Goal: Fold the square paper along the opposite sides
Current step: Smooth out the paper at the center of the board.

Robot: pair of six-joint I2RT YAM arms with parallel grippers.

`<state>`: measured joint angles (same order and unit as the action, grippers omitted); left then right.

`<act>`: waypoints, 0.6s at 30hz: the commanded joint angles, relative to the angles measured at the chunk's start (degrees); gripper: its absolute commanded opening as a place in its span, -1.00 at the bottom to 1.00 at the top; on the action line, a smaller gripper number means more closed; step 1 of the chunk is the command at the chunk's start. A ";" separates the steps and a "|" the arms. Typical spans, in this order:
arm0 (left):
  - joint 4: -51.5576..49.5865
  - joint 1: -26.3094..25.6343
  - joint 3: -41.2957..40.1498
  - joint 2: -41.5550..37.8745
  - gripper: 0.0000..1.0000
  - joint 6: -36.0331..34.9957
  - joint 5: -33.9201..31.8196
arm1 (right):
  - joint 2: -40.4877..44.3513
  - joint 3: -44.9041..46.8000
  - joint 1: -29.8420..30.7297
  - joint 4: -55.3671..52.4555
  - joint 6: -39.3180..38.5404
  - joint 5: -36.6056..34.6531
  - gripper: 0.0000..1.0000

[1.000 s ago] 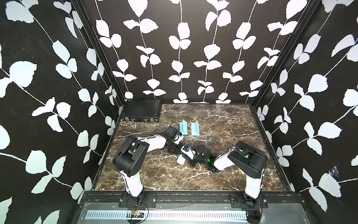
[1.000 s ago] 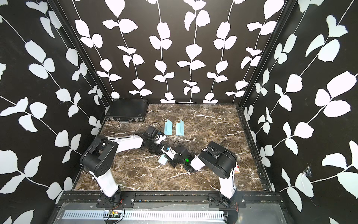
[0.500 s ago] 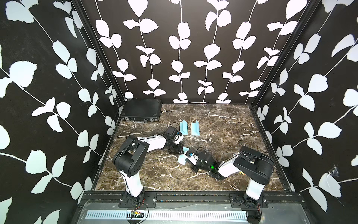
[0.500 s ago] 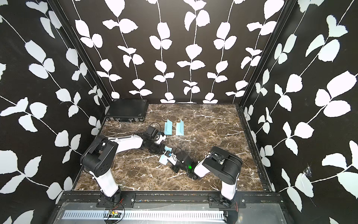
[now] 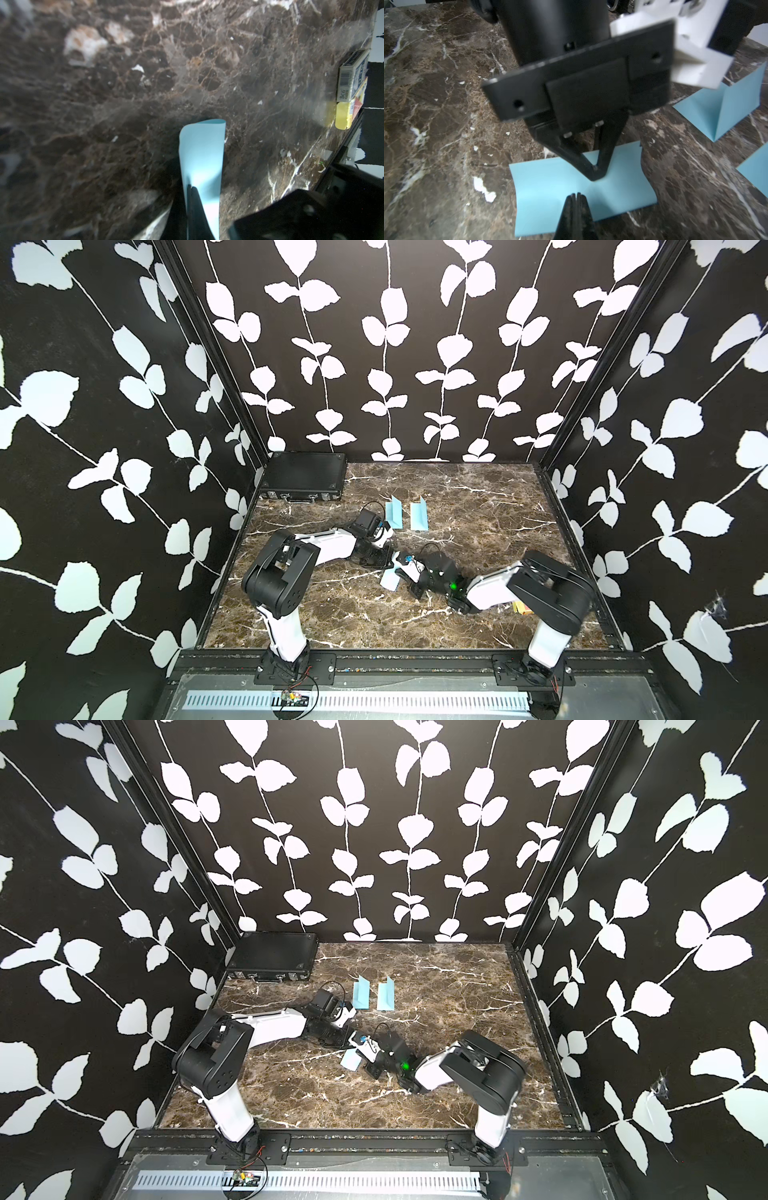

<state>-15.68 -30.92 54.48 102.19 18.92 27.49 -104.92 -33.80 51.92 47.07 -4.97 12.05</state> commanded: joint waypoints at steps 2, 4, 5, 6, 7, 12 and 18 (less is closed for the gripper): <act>-2.34 0.60 -1.57 3.06 -1.00 -0.39 -6.32 | -4.85 -0.85 0.42 2.52 -1.09 0.69 -1.00; -2.30 0.98 -1.65 3.44 -1.00 -0.16 -6.82 | -6.21 0.61 0.93 2.34 -1.31 -0.37 -1.00; -2.26 1.24 -1.69 3.71 -1.00 -0.04 -6.83 | -6.34 1.36 1.19 2.13 -1.42 -1.00 -1.00; -2.04 1.53 -1.75 3.92 -1.00 0.10 -6.87 | -6.33 2.18 1.50 2.00 -1.40 -1.60 -1.00; -1.92 1.76 -1.83 4.18 -1.00 0.28 -6.98 | -6.21 2.63 1.81 1.68 -1.35 -2.09 -1.00; -0.95 2.68 -2.63 4.88 -1.00 1.03 -7.40 | -7.09 4.08 4.20 1.07 -1.27 -4.46 -1.00; -0.73 2.98 -3.61 5.31 -1.00 1.65 -8.91 | -7.05 4.95 7.61 1.05 -0.91 -7.71 -1.00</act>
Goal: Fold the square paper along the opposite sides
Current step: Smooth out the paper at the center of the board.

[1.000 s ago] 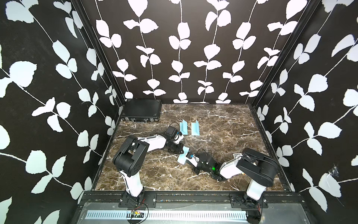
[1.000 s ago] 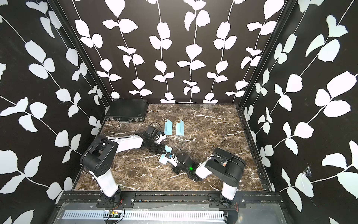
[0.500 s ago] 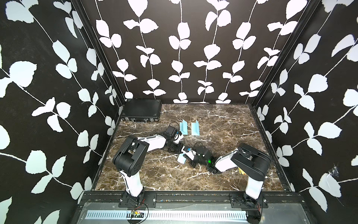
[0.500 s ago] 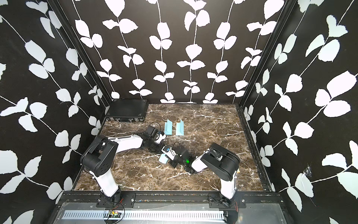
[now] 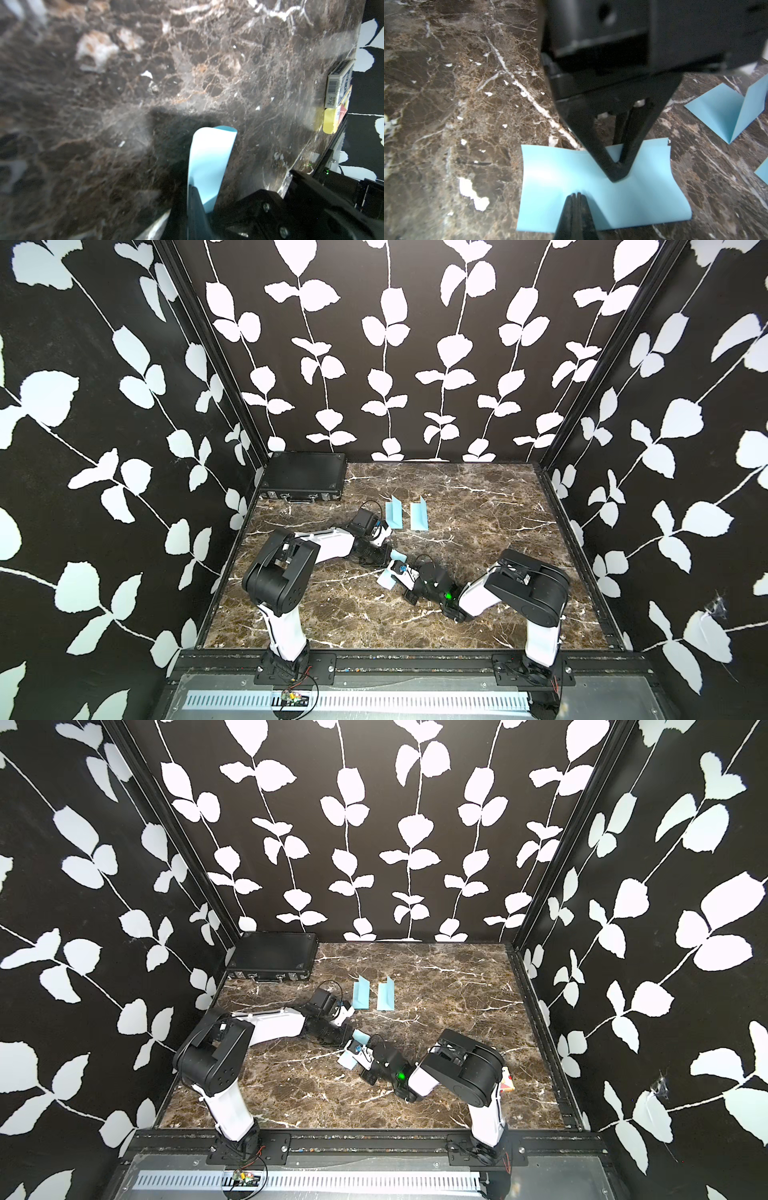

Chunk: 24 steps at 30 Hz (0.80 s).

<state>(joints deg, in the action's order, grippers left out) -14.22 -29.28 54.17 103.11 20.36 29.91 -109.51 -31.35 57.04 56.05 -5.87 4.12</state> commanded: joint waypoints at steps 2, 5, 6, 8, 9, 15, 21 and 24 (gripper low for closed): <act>-2.34 1.42 -3.46 4.51 -1.00 0.31 -12.13 | -2.23 2.58 3.51 -8.42 0.07 -0.84 -1.00; -2.75 1.46 -3.20 4.68 -1.00 0.38 -12.60 | -0.97 2.93 4.73 -10.11 0.28 -1.42 -1.00; -2.76 1.49 -3.19 4.70 -1.00 0.34 -12.59 | -0.34 3.01 5.09 -11.24 0.54 -1.46 -1.00; -2.99 1.57 -3.02 4.70 -1.00 0.29 -12.48 | 0.74 3.53 5.71 -12.52 1.01 -1.56 -1.00; -2.95 1.51 -2.86 4.71 -1.00 0.29 -12.27 | 1.42 3.65 5.92 -13.78 1.20 -1.61 -1.00; -3.37 1.50 -1.79 4.90 -1.00 -0.10 -11.38 | 4.70 4.66 6.27 -18.89 3.13 -0.69 -1.00; -2.85 1.42 -3.57 4.21 -1.00 1.78 -9.71 | 17.12 9.37 2.74 -12.31 6.70 -2.00 -1.00; 0.72 1.51 -7.66 2.22 -1.00 5.47 -7.92 | 21.00 8.15 -1.82 -9.97 7.45 -2.97 -1.00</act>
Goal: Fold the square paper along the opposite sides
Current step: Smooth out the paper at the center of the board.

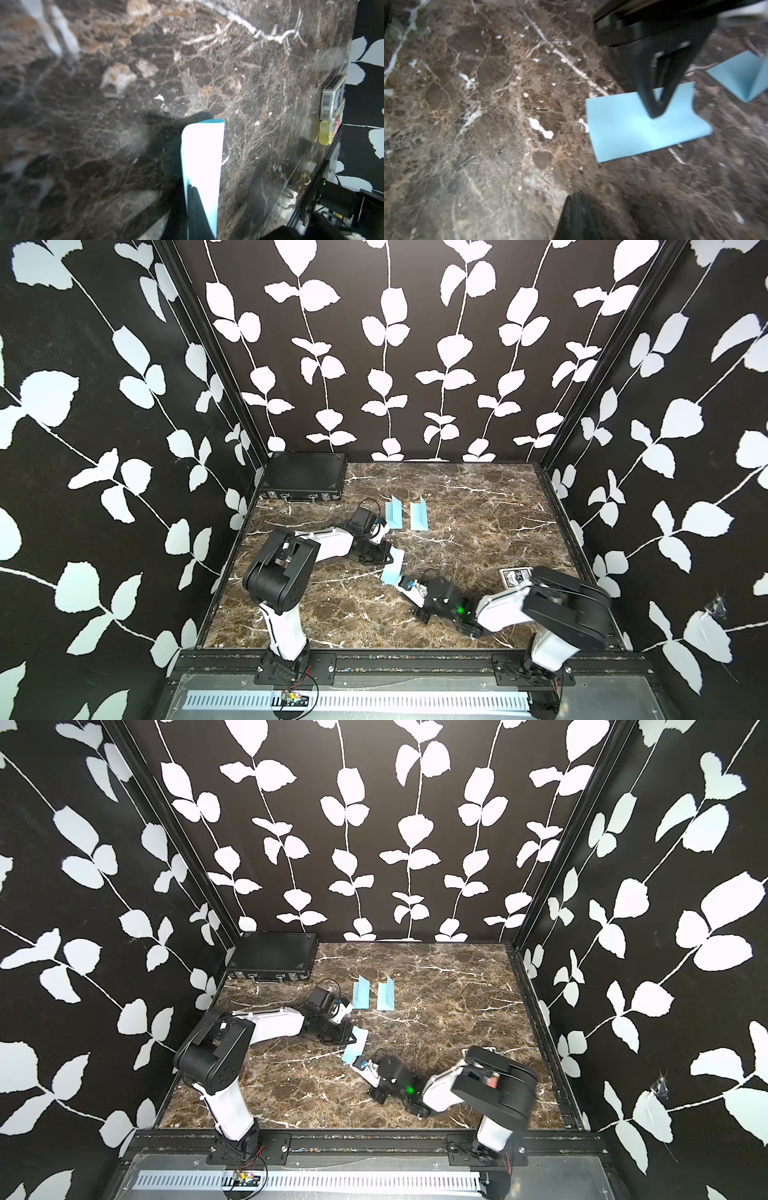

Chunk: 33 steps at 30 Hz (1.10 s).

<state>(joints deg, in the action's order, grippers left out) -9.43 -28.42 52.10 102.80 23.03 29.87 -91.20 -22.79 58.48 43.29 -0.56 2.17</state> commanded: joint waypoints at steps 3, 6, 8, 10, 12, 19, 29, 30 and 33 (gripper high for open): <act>-3.31 0.68 -7.62 1.73 -1.00 4.67 -6.95 | -1.27 -3.20 -4.34 7.00 0.28 -3.32 -1.00; -2.26 0.72 -9.01 0.94 -1.00 6.49 -6.22 | -8.53 -8.10 -4.54 10.21 -2.29 -4.90 -1.00; -1.31 0.77 -9.83 0.81 -1.00 7.71 -5.36 | -12.67 -11.44 -4.58 11.69 -3.70 -4.84 -1.00; -1.28 0.76 -10.24 0.81 -1.00 8.36 -4.62 | -15.36 -14.33 -4.67 11.57 -4.41 -4.03 -1.00; -1.93 0.83 -10.60 0.28 -1.00 8.21 -4.53 | -17.25 -16.53 -4.82 10.33 -4.86 -3.60 -1.00; -3.18 0.95 -12.30 -1.41 -1.00 7.91 -4.34 | -21.75 -19.97 -6.80 10.10 -3.25 -1.17 -1.00; -3.55 0.94 -11.93 -1.20 -1.00 7.83 -4.12 | -26.92 -16.52 -6.80 10.73 -2.14 -5.23 -1.00; -3.58 0.92 -11.97 -1.29 -1.00 7.83 -4.12 | -26.85 -16.07 -6.80 10.23 -2.80 -6.08 -1.00; -3.42 0.91 -12.28 -1.36 -1.00 7.91 -4.47 | -26.40 -15.57 -6.89 7.79 -4.63 -8.18 -1.00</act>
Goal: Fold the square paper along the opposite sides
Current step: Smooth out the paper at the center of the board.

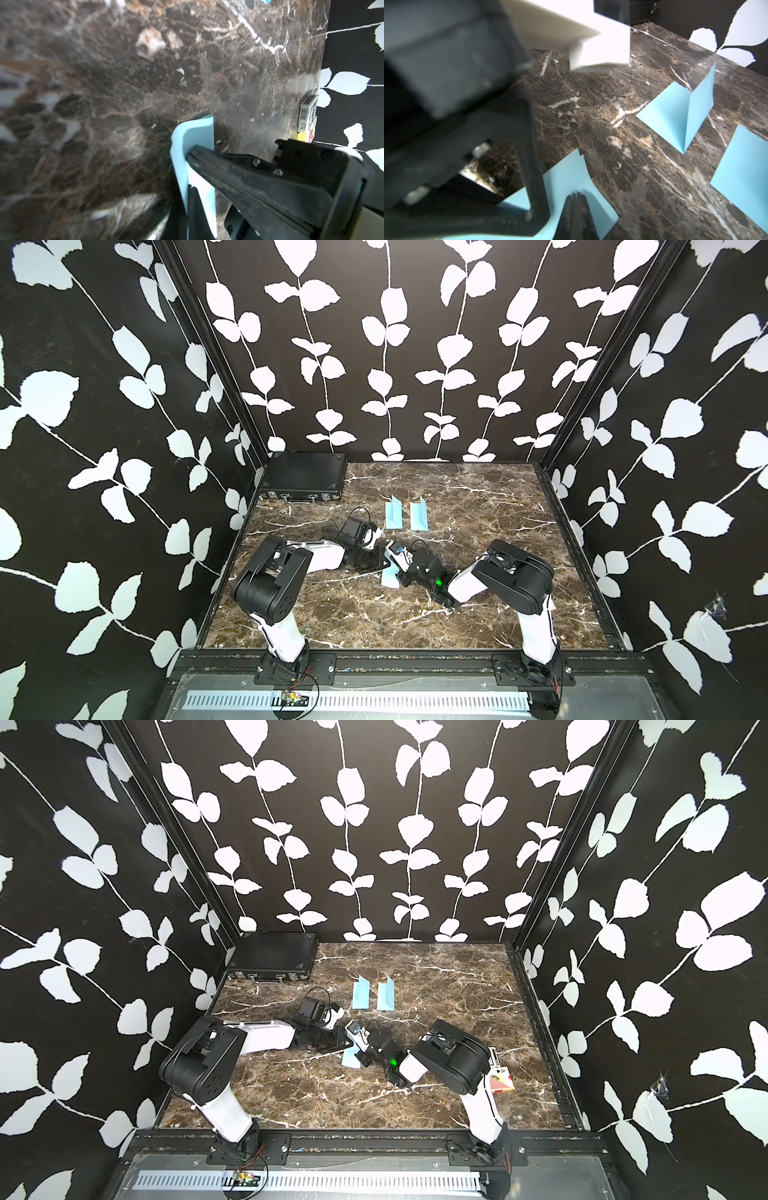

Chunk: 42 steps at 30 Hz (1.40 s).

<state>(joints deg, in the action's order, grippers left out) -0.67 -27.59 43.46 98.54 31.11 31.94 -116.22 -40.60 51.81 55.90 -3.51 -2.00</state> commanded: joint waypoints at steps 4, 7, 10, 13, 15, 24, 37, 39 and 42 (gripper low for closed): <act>-12.30 0.18 -3.74 2.85 -1.00 -0.13 -6.63 | -1.21 3.22 -0.73 -5.83 -2.47 -5.99 -1.00; -12.31 0.16 -3.94 2.62 -1.00 -0.04 -6.89 | -0.93 4.10 -1.79 -6.23 -2.21 -6.47 -1.00; -12.58 0.15 -3.69 2.66 -1.00 -0.26 -6.98 | -0.76 4.47 -2.54 -6.77 -1.95 -6.85 -1.00; -12.68 0.23 -3.57 2.88 -1.00 -0.35 -6.98 | -0.30 4.86 -3.07 -7.73 -1.29 -8.13 -1.00; -12.78 0.22 -3.47 2.90 -1.00 -0.37 -7.15 | 0.04 5.52 -3.50 -7.84 -0.66 -8.88 -1.00; -12.20 0.15 -4.41 2.33 -1.00 -0.53 -7.78 | 11.52 6.63 -4.29 -10.40 5.00 -0.38 -1.00; -10.89 0.17 -4.17 2.31 -1.00 -0.62 -6.72 | 2.63 -0.88 -0.66 -2.62 1.03 -0.18 -1.00; -10.69 0.17 -4.18 2.26 -1.00 -0.62 -6.63 | 2.13 -0.81 -0.91 -3.29 -0.47 -1.64 -1.00; -10.67 0.17 -4.12 2.11 -1.00 -0.62 -6.63 | 0.68 -0.75 -2.07 -4.27 -0.23 -0.70 -1.00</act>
<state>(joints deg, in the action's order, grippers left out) -0.91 -27.59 42.81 97.67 31.07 31.31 -113.58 -40.23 50.89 51.46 -2.44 -1.65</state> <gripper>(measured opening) 0.047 0.046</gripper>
